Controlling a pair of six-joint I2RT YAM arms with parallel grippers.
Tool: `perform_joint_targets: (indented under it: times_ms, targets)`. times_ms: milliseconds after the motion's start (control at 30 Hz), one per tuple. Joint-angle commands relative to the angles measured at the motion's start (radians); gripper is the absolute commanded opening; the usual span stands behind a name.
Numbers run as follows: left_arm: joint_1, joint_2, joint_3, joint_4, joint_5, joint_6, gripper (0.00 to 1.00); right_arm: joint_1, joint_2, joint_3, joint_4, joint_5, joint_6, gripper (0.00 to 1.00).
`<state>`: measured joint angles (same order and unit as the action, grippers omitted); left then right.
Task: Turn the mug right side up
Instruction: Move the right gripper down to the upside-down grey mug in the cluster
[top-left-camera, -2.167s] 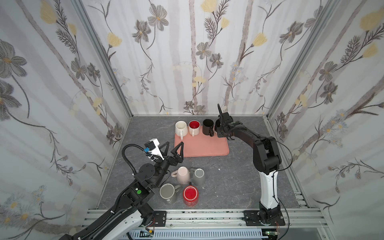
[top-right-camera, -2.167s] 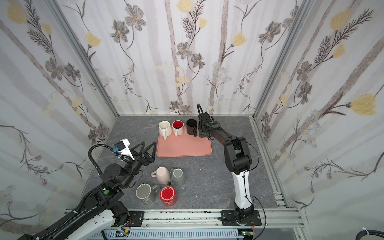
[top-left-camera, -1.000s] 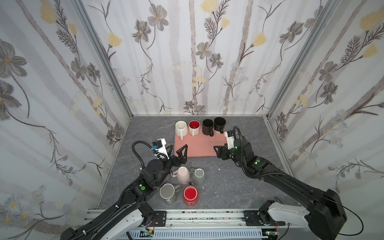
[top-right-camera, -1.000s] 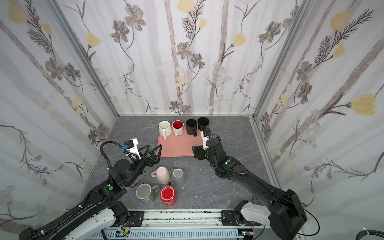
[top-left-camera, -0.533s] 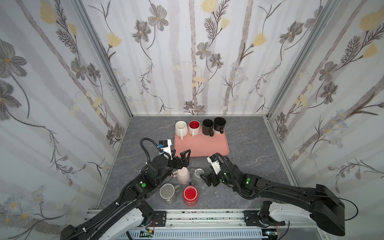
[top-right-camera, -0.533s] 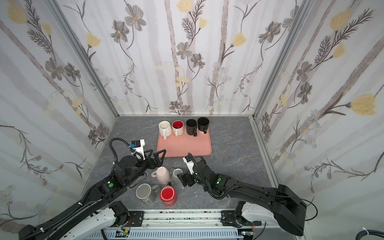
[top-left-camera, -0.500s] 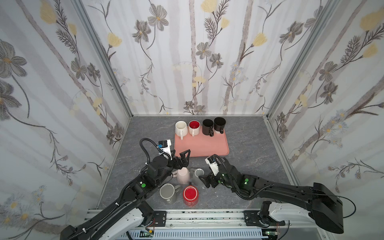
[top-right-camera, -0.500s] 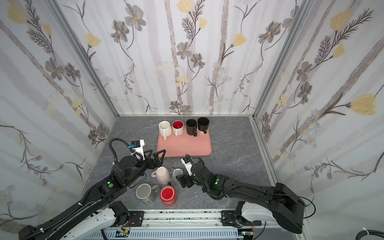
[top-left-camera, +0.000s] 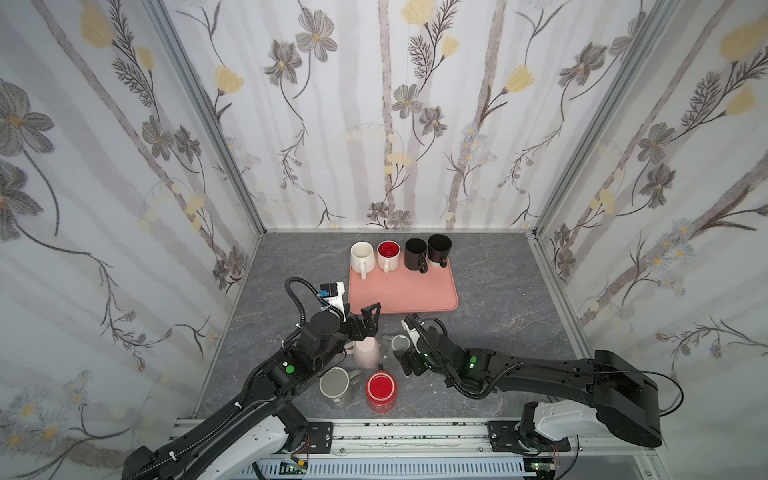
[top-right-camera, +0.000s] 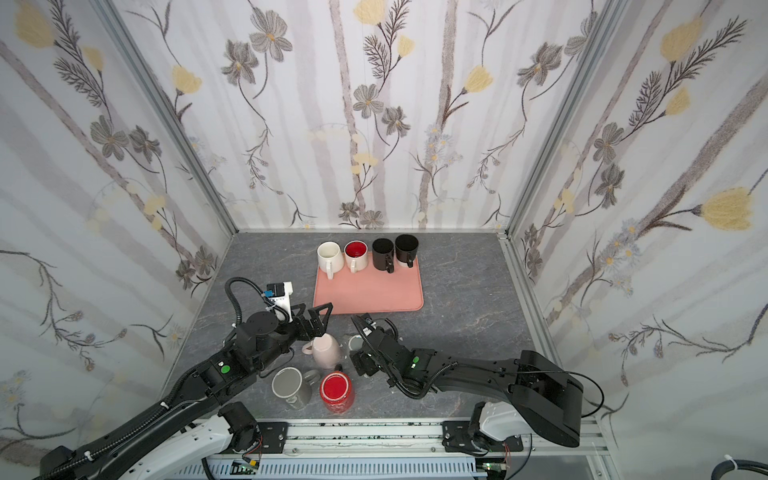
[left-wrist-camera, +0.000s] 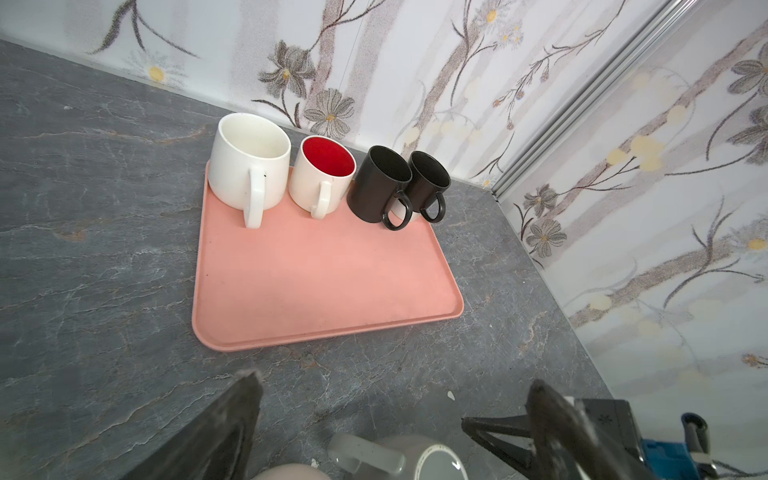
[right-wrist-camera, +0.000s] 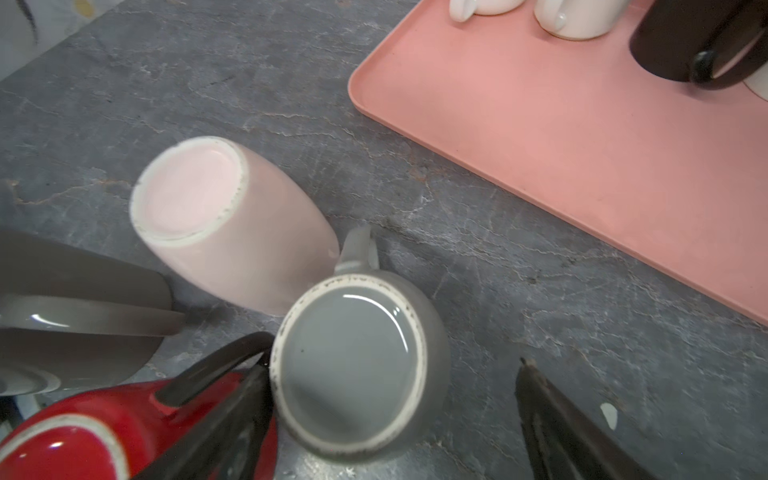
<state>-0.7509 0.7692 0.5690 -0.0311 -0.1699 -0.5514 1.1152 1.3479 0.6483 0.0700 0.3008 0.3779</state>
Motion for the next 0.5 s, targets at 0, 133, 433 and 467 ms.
perform_joint_targets:
  times_ms: [0, 133, 433, 467]
  targets:
    - [0.0, 0.013, 0.009, -0.005, 0.029, 0.019, 1.0, -0.031, -0.033, -0.031, -0.046, 0.081, 0.057, 0.89]
    - [-0.004, 0.055, 0.018, -0.014, 0.072, 0.027, 0.96, -0.092, -0.089, -0.075, -0.064, 0.09, 0.091, 0.89]
    - [-0.025, 0.265, 0.089, -0.045, 0.146, 0.055, 0.82, -0.224, -0.292, -0.165, -0.068, 0.027, 0.121, 0.9]
    - [-0.025, 0.295, 0.1, -0.049, 0.143, 0.051, 0.78, -0.228, -0.313, -0.169, -0.062, 0.024, 0.118, 0.89]
